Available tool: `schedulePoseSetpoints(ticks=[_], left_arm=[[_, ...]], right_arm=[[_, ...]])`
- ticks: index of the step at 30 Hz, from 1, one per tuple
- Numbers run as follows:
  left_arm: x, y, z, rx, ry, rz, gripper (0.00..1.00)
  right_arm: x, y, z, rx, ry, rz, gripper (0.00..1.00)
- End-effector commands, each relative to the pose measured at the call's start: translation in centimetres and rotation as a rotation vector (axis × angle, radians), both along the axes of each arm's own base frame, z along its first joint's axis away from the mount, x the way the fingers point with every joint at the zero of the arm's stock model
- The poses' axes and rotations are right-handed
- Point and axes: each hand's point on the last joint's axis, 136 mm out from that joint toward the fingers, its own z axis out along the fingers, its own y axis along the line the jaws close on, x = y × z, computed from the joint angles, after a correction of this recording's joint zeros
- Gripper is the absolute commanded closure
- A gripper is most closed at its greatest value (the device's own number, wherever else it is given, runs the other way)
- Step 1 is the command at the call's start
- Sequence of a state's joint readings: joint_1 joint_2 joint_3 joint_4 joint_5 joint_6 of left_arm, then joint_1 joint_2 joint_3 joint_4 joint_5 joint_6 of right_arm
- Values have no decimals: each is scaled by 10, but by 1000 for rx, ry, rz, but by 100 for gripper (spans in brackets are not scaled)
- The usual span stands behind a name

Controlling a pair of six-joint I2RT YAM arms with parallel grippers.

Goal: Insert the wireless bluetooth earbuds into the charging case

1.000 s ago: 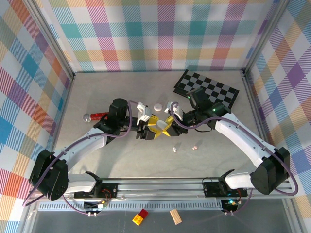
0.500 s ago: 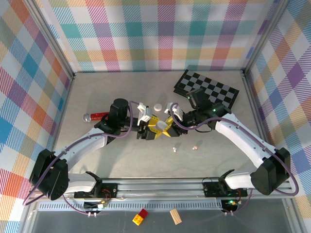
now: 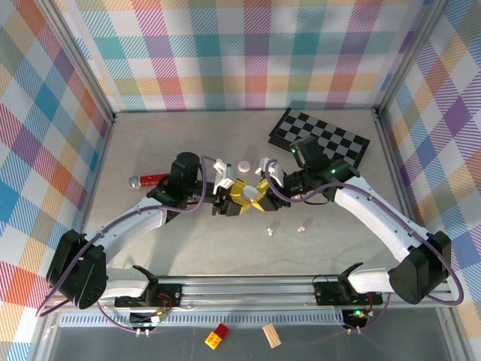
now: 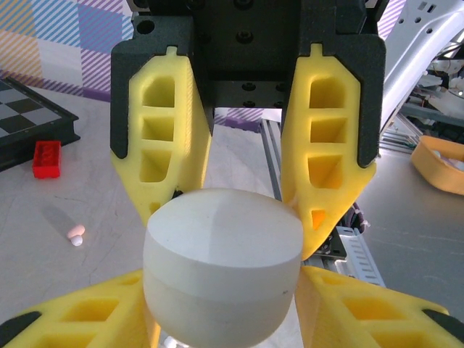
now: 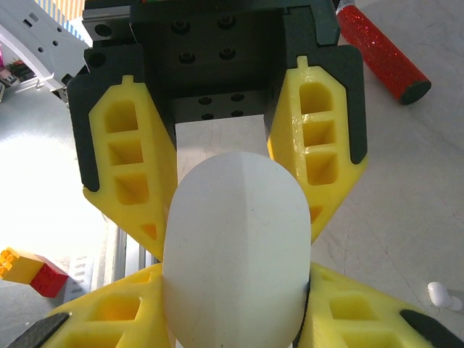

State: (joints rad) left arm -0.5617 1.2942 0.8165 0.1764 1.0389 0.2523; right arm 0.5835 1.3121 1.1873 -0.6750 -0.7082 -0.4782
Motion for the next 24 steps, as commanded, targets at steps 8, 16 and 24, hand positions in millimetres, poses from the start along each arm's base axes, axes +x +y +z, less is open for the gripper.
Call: schedulePoseSetpoints(ticks=[8, 16, 24], left_arm=[[-8, -3, 11, -21, -17, -55, 52], [-9, -3, 10, -21, -16, -63, 66], [-8, -3, 6, -19, -34, -56, 66]], right_arm=[[-1, 1, -1, -2, 2, 30, 67], [-1, 0, 0, -2, -8, 24, 61], [3, -3, 6, 14, -50, -12, 44]])
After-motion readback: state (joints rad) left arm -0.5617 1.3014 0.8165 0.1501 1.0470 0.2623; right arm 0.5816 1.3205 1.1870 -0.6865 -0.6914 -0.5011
